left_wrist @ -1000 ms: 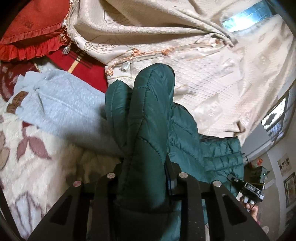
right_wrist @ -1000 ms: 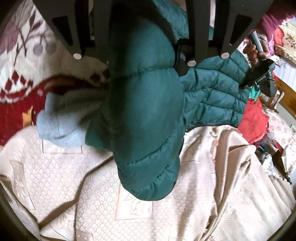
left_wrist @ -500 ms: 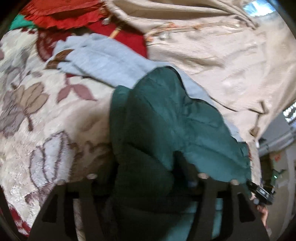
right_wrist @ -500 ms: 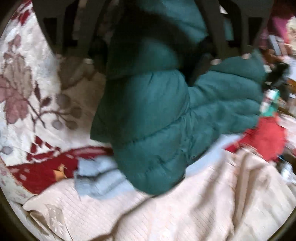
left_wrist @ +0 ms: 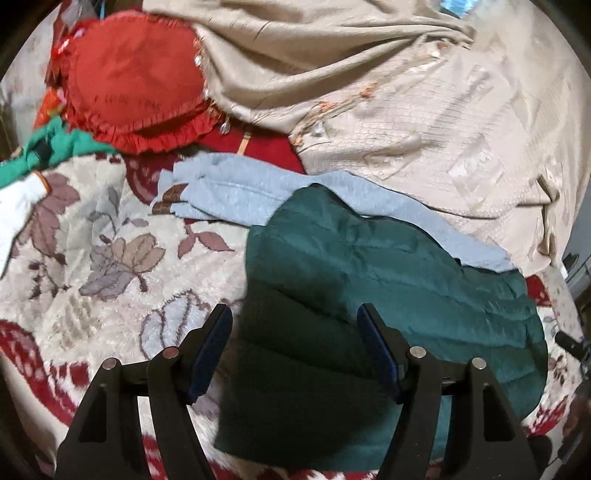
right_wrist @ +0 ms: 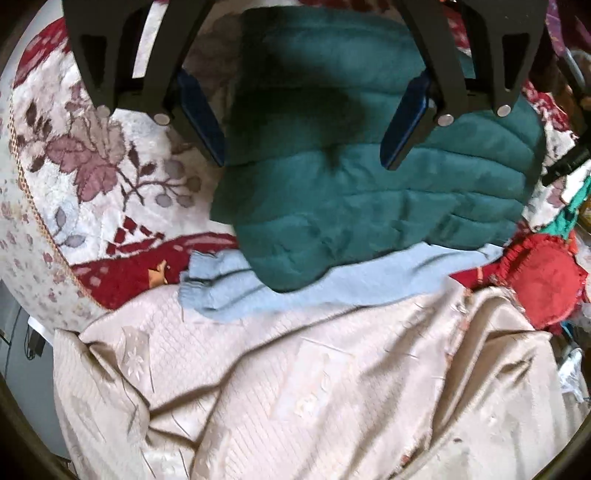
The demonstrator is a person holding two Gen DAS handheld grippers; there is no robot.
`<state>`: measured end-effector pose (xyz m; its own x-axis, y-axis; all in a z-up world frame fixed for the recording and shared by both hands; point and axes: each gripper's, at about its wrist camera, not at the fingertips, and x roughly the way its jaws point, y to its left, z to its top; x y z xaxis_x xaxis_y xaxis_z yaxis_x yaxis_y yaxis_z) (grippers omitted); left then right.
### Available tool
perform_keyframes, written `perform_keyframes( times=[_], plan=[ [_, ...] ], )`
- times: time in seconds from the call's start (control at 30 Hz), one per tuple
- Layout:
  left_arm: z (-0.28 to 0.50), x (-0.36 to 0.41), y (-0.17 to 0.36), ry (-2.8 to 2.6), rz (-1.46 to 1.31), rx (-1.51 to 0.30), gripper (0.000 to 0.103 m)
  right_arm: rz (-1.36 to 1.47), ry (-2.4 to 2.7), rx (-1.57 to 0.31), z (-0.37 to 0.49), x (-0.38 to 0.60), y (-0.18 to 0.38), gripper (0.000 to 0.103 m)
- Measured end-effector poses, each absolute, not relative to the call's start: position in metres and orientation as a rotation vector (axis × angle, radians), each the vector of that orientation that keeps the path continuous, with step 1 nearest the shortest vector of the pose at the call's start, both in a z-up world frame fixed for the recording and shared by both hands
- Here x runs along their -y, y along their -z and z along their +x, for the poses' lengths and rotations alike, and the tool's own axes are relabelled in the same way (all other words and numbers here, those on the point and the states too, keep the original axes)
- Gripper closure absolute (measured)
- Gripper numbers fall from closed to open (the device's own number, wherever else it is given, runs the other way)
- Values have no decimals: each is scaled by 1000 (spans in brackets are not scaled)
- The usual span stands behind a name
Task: Fold large clothes
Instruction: 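Release the folded jacket and smooth it flat with both grippers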
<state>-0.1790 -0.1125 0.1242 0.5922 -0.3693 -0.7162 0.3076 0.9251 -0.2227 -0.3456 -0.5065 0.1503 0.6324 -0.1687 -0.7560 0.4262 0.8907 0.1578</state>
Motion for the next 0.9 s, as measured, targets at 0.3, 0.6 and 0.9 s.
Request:
perform_keyframes(
  times=[0.3,0.6,0.9],
  plan=[
    [-221,161,-131,404,42,-784,51,276,299,-802,-332,442,-146,10],
    [-243,186,-130,423,76,-779,51,248,305,-799,-328,401,-133,8],
    [-261,194,-137,401,124,-712,51,261,322,-771,-336,394,-136,4]
  ],
)
